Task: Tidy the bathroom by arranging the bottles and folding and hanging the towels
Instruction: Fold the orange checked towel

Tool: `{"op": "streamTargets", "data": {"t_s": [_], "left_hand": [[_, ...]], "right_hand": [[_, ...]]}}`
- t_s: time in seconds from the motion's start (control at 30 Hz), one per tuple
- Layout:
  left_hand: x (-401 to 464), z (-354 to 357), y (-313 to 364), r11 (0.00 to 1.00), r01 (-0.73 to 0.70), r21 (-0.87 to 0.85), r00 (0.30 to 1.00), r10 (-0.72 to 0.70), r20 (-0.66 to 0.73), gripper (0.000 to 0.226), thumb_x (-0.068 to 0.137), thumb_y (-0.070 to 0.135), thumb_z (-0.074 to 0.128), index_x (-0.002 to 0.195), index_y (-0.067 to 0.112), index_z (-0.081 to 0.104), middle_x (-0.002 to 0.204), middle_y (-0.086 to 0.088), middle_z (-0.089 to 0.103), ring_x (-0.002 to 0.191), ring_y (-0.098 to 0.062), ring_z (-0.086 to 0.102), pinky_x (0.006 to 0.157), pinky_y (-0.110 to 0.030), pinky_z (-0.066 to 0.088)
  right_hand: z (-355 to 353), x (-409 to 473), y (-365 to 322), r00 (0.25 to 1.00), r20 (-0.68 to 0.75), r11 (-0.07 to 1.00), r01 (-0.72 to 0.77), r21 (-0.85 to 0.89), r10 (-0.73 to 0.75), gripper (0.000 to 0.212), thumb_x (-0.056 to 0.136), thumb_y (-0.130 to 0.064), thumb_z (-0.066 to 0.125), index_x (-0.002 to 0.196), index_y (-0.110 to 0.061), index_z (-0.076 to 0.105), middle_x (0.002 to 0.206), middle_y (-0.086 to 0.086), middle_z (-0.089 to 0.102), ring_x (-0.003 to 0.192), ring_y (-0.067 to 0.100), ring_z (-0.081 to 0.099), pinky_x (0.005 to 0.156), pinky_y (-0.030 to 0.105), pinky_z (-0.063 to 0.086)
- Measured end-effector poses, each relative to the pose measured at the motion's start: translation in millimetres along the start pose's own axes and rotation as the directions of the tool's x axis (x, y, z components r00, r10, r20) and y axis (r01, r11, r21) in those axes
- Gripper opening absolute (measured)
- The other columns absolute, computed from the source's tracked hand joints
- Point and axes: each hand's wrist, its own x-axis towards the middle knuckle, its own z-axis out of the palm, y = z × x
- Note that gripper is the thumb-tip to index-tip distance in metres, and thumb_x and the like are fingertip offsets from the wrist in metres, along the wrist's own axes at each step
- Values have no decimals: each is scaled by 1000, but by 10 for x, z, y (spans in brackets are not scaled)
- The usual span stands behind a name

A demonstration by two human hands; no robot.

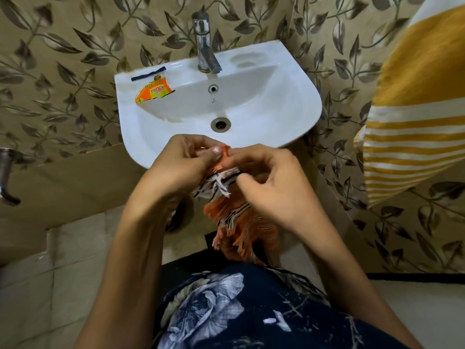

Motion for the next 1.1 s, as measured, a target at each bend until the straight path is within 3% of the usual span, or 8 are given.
{"op": "streamTargets", "data": {"t_s": [0.17,0.27,0.4,0.57,0.73,0.83,0.97,1.1], "left_hand": [[-155,-216,112,830,-418,369,869,247,428,25,97,6,40,94,23,58,84,5,64,80,-11,61,73,-27,51],[-242,-262,169,744,-543,391,804,325,498,26,92,12,38,98,32,54,86,3,61,79,-16,57,67,-27,48],[-258,-370,193,666,-614,424,770,385,509,32,88,4,36,90,32,52,79,5,53,69,-10,48,58,-14,36],[-276,-530,182,601,-548,582,829,483,281,40,70,0,28,79,31,51,82,5,55,68,-15,53,57,-35,45],[-267,-504,220,565,-495,661,785,616,61,44,59,-12,29,73,22,53,74,10,57,71,-5,53,64,-16,43],[-230,-521,197,561,-405,722,791,611,-31,50,60,-18,32,74,22,59,76,10,55,70,-1,52,65,-8,41],[-179,-561,149,539,-291,790,794,597,-115,55,62,-24,45,76,23,68,90,-2,61,84,-19,54,70,-30,47],[-147,-525,160,529,-292,797,754,640,-149,40,73,-18,51,90,10,73,92,2,55,85,-11,51,68,-10,40]], "right_hand": [[-137,115,193,957,261,989,97,113,-124,27,82,-8,62,98,-30,58,101,-7,65,106,12,61,95,39,49],[-131,121,290,877,448,978,99,186,-174,16,86,-11,62,103,-11,60,108,11,66,110,22,61,102,43,44],[14,175,413,850,478,972,158,172,-223,17,84,3,58,100,4,57,100,21,62,97,24,60,95,35,45],[92,251,613,873,464,987,158,19,-148,7,90,-15,60,95,-19,60,93,8,64,87,26,59,84,50,47],[99,312,622,953,241,981,193,-14,-184,31,82,-47,59,76,-17,54,72,2,59,75,26,55,70,40,45],[67,317,612,958,138,968,251,15,-250,25,85,-38,63,74,-20,49,66,-7,56,64,21,53,61,31,40],[68,293,577,955,145,962,240,127,-258,26,85,-31,67,74,-28,43,59,-18,52,49,-1,43,51,10,31],[100,289,550,934,182,951,298,76,-307,24,85,-24,68,82,-23,45,73,-15,50,59,2,47,54,11,35]]}}
